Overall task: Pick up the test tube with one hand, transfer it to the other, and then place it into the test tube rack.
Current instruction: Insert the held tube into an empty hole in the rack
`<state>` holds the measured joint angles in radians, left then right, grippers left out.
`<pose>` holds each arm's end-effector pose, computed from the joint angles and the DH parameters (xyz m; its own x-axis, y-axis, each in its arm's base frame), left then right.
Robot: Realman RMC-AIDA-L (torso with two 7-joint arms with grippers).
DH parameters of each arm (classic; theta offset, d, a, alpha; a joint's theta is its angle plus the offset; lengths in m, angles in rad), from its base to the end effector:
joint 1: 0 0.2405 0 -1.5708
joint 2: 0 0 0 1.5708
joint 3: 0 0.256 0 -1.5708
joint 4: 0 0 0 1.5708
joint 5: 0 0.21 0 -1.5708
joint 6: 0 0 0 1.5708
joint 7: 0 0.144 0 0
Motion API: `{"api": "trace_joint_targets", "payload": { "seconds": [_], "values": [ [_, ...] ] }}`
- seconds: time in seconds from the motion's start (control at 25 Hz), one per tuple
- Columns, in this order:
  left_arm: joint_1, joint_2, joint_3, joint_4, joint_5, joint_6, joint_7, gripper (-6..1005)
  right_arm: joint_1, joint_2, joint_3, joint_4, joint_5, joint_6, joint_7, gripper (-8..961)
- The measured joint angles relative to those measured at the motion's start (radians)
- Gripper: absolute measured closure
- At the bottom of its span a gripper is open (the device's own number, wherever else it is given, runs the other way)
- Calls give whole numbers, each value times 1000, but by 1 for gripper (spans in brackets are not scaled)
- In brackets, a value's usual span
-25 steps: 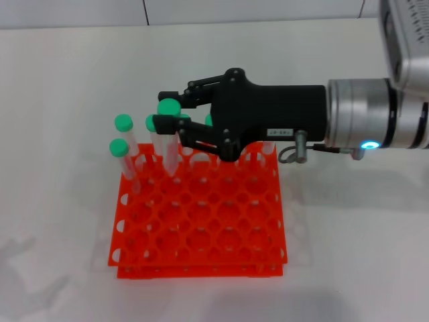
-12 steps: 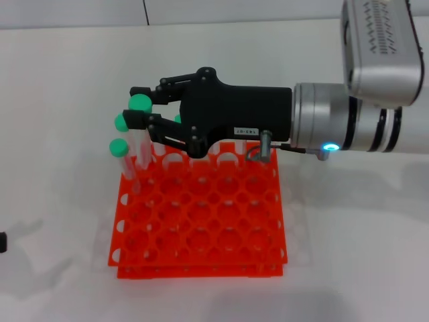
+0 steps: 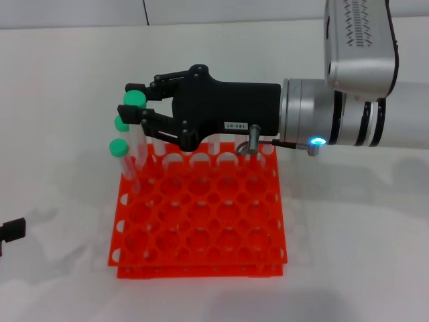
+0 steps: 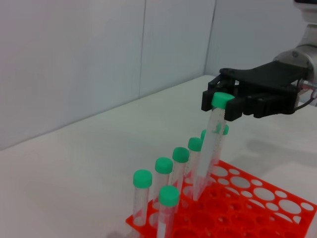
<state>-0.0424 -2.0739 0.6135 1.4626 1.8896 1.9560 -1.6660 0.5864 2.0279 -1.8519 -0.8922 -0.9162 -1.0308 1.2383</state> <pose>-0.2913 0.2028 0.1328 0.8428 0.3559 0.4037 0.4968 -0.8030 -0.3293 0.0913 0.3375 -0.0766 0.7395 -0.0215 -0.6728 -0.1333 -0.9844 -0.1151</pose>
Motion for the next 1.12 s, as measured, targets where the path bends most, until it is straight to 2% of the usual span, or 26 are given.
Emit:
{"api": "trace_joint_targets", "payload": {
  "seconds": [0.76, 1.12],
  "values": [
    [-8, -2, 58, -2, 1, 8, 9, 106, 0, 0, -6, 7, 9, 0, 7, 688],
    [-10, -2, 71, -2, 9, 3, 12, 106, 52, 0, -51, 62, 59, 38, -17, 689]
  ]
}}
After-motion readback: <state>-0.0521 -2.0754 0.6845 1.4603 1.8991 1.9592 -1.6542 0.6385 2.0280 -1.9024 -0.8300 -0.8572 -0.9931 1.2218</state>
